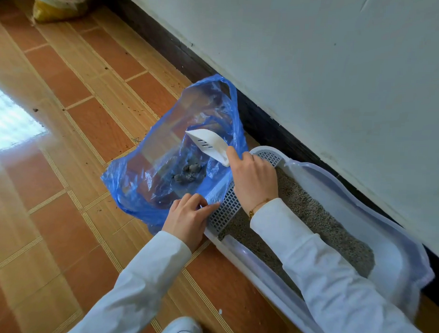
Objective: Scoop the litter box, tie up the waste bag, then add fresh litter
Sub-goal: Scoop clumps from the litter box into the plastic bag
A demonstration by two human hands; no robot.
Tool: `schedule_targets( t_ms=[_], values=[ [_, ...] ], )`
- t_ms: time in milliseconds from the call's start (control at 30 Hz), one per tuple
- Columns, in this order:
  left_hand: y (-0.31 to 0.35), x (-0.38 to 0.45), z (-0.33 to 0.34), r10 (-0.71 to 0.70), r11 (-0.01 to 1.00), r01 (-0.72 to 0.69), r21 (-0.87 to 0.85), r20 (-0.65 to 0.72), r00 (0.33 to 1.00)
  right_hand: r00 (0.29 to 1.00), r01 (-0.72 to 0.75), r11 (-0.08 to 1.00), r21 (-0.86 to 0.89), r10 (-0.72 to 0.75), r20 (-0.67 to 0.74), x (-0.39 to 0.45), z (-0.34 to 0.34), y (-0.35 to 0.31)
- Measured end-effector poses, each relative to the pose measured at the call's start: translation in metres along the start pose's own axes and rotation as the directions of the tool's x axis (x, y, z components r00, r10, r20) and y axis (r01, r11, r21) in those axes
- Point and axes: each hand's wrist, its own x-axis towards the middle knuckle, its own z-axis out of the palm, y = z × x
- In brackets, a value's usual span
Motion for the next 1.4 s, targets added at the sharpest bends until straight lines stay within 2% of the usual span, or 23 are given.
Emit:
schedule_targets(
  t_ms=[67,133,233,333,400,467,567,867,1133,1300,1400],
  values=[
    [0.001,0.000,0.001,0.006,1.000,-0.006,0.009,0.006,1.000,0.999,-0.050,0.996,0.077,0.051,-0.001,-0.005,-0.005,0.006],
    [0.001,0.000,0.001,0.001,1.000,-0.001,0.018,0.011,1.000,0.988,-0.154,0.962,0.225,0.155,0.012,-0.013,-0.011,0.015],
    [0.003,0.001,0.003,-0.004,1.000,0.004,0.017,0.018,1.000,0.941,-0.332,0.830,0.448,0.322,0.101,-0.034,-0.019,0.034],
    [0.008,0.006,0.005,-0.018,1.000,0.017,0.025,0.043,0.999,0.867,-0.489,0.631,0.603,0.426,0.257,-0.062,-0.027,0.057],
    [0.012,0.009,0.008,-0.024,0.999,0.022,0.029,0.056,0.998,0.812,-0.574,0.533,0.621,0.467,0.350,-0.082,-0.033,0.072],
    [0.016,0.012,0.011,-0.025,0.999,0.021,0.046,0.091,0.996,0.771,-0.629,0.502,0.594,0.499,0.395,-0.102,-0.037,0.086],
    [0.023,0.014,0.014,-0.013,0.998,0.004,0.060,0.148,0.989,0.730,-0.679,0.504,0.533,0.534,0.426,-0.133,-0.045,0.105],
    [0.032,0.016,0.021,0.050,0.998,-0.056,0.039,0.138,0.989,0.561,-0.811,0.544,0.215,0.618,0.551,-0.205,-0.064,0.144],
    [0.036,0.017,0.021,0.081,0.995,-0.088,0.054,0.121,0.989,0.507,-0.721,0.690,-0.063,0.588,0.631,-0.213,-0.068,0.144],
    [0.038,0.016,0.021,0.078,0.994,-0.086,0.065,0.118,0.990,0.455,-0.731,0.680,-0.049,0.540,0.708,-0.209,-0.065,0.138],
    [0.038,0.016,0.021,0.072,0.995,-0.080,0.066,0.121,0.990,0.454,-0.741,0.672,-0.002,0.502,0.736,-0.203,-0.060,0.133]
  ],
)
